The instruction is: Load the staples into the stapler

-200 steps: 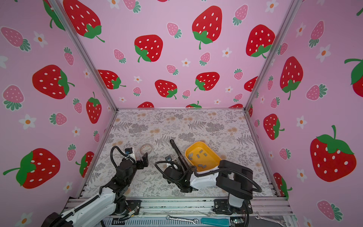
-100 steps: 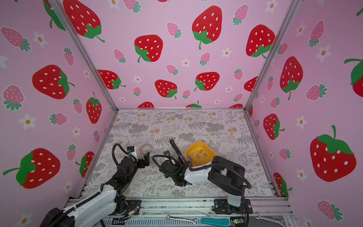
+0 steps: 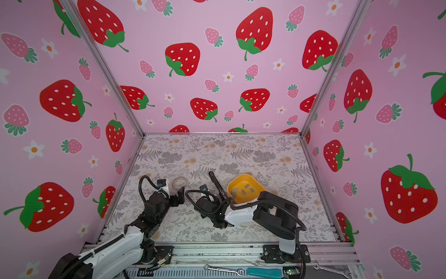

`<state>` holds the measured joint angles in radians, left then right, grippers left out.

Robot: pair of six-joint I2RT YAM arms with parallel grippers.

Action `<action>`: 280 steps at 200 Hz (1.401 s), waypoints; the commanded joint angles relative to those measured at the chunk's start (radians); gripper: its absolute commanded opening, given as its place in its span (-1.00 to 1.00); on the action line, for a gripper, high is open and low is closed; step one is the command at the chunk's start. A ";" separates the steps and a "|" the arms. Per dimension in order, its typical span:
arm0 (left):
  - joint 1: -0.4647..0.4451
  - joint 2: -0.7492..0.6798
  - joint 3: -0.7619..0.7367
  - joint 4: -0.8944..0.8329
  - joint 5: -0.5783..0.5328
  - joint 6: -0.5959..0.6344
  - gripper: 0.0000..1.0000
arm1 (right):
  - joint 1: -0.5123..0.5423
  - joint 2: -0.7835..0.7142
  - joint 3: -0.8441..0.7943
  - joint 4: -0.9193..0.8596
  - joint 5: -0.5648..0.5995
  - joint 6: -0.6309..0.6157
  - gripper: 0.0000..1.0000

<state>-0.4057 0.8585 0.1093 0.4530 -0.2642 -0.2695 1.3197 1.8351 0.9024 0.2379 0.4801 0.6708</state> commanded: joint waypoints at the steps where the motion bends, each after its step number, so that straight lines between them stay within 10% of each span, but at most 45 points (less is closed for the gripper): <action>1: 0.004 0.002 0.042 0.021 0.005 -0.002 0.98 | -0.002 -0.033 -0.012 -0.011 0.005 0.007 -0.50; 163: 0.004 -0.051 0.024 0.001 0.046 0.003 0.98 | -0.018 -0.738 -0.240 -0.258 0.175 -0.030 -0.41; 229: 0.004 -0.072 0.015 0.001 0.045 0.001 0.98 | -0.025 -0.432 -0.138 -0.081 -0.097 -0.100 -0.60; 280: 0.005 -0.099 0.004 -0.002 0.061 0.004 0.98 | -0.086 -0.456 -0.143 -0.170 -0.014 -0.058 -0.63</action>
<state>-0.4057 0.7837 0.1093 0.4446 -0.2180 -0.2657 1.2823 1.4635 0.7696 0.0994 0.4324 0.5823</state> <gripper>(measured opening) 0.990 0.184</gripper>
